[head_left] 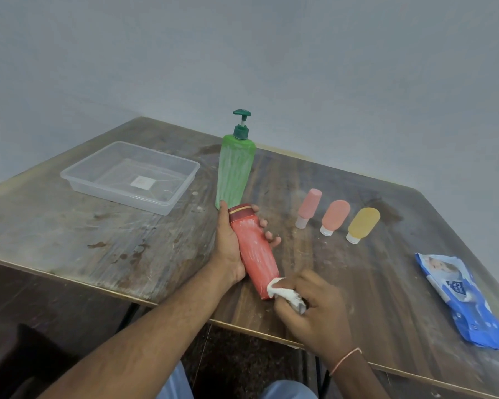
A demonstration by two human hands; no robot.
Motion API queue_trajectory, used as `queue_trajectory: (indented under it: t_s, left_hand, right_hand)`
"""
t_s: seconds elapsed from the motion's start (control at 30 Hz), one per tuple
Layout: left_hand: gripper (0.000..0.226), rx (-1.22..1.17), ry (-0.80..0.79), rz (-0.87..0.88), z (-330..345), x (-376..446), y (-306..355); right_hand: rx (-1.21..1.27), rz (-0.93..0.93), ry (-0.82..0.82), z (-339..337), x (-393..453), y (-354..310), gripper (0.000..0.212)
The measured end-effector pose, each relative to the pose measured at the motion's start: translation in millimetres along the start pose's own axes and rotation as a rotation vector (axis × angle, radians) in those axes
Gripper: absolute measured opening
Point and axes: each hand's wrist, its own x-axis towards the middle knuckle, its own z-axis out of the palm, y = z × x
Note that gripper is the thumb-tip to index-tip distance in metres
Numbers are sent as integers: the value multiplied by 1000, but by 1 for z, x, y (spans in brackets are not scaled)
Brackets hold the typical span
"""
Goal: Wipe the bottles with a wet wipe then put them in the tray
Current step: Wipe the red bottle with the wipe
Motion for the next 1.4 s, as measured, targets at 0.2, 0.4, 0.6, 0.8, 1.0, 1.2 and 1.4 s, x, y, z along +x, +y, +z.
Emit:
queue_trajectory:
  t_s: [0.2,0.4,0.6,0.8,1.0,1.2,1.4]
  left_hand:
    - [75,7,22,3,1,-1,0]
    - [74,10,33,28,2,-3,-1]
    - [75,39,27,56,4,-5,-1]
    - [74,34,9,74,4,-6,-2]
    - [74,46,-14,90,7,-7,-2]
    - [74,36,-51,112,7,-10,-3]
    - [74,35,-57,115,9,-11,-3]
  right_hand:
    - [-143,-168,-109,5,-5,-6,25]
    - [-203,-133,44,7,-8,-5,22]
    - [-274,-201,35,15,0,-17,12]
    - [-257,-227,-40,15,-3,-18,11]
    - [-264,-175,88,16,3,-20,22]
    - [-229,-207,-18,21,3,-21,14]
    - [-144,-80,152,20,6,-21,24]
